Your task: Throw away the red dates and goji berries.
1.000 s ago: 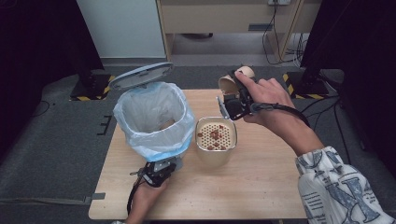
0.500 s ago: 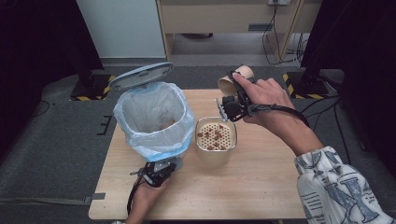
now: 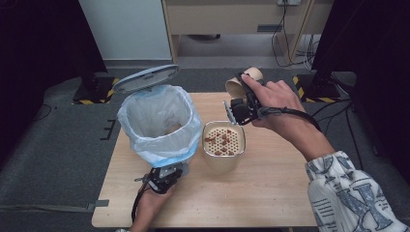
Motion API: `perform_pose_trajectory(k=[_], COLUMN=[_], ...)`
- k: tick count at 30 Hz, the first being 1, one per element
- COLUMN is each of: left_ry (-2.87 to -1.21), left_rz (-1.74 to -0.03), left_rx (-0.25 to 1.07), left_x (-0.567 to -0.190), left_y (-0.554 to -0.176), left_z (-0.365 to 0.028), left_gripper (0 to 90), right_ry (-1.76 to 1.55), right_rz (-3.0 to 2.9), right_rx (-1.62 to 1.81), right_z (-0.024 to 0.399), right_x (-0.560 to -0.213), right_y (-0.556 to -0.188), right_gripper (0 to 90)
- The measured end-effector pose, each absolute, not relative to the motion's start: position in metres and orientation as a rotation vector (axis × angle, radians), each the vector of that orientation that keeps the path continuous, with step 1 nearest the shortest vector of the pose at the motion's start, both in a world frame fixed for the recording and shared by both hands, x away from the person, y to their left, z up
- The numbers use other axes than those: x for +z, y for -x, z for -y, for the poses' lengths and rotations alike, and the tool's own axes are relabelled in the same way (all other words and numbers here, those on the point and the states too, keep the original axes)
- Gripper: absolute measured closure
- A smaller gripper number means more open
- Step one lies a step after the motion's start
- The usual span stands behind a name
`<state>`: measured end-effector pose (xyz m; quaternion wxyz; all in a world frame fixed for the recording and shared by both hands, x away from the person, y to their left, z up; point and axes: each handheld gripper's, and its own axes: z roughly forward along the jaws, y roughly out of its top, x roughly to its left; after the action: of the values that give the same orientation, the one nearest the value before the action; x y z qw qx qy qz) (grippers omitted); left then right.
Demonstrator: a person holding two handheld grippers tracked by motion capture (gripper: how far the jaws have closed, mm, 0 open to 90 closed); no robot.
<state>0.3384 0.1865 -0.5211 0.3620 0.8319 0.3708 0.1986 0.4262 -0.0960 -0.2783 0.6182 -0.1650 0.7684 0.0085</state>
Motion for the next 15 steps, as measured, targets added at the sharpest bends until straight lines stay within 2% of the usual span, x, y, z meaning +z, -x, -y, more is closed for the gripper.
perform_pose_trajectory(k=[15], left_ry=[-2.142], left_rz=[-0.953], left_rx=[0.510], left_x=[-0.5211], left_y=[-0.3386], left_z=[-0.1866], left_gripper=[89.4], right_ry=[0.404], right_rz=[-1.768], right_rx=[0.006], right_z=[0.0955], right_x=[-0.2862], right_y=[-0.4264], right_gripper=[35.7])
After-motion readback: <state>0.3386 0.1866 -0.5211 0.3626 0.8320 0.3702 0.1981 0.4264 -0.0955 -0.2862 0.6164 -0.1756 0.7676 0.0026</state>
